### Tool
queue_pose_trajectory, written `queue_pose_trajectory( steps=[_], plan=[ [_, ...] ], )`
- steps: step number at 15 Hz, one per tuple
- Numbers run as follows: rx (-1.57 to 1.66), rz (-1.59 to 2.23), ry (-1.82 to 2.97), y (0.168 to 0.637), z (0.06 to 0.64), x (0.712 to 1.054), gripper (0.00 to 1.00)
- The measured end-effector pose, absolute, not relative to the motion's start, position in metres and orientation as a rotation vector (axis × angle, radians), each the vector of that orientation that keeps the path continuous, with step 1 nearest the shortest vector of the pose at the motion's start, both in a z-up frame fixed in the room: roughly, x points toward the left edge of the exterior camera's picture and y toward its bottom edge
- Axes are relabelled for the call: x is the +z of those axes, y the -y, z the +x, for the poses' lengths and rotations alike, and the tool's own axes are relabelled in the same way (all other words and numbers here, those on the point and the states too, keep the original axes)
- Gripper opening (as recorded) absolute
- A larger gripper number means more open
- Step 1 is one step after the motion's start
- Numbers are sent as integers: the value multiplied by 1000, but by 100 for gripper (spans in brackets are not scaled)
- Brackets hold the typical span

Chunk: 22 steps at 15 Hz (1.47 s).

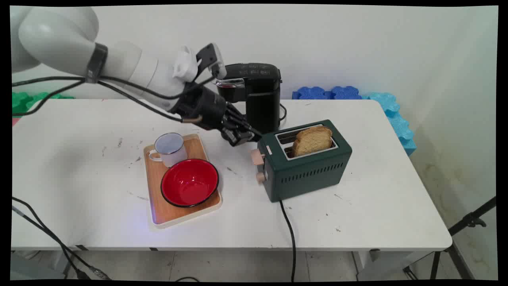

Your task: Press the toaster switch

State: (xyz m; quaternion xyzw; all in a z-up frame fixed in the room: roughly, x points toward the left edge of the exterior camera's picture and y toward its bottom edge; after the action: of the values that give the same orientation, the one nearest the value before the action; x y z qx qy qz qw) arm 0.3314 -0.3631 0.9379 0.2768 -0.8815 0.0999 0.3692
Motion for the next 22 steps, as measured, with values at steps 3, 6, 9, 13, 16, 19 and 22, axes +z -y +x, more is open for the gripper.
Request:
queue_pose_trajectory(
  steps=[3, 6, 9, 13, 16, 19, 22],
  plan=[
    [250, 709, 2275, 362, 332, 928, 0],
    [244, 715, 2286, 363, 332, 918, 0],
    [235, 726, 2292, 365, 330, 908, 0],
    [221, 735, 2295, 367, 324, 899, 0],
    [213, 739, 2296, 368, 320, 893, 0],
    [208, 746, 2299, 369, 317, 887, 0],
    [203, 756, 2305, 371, 316, 880, 0]
  ],
)
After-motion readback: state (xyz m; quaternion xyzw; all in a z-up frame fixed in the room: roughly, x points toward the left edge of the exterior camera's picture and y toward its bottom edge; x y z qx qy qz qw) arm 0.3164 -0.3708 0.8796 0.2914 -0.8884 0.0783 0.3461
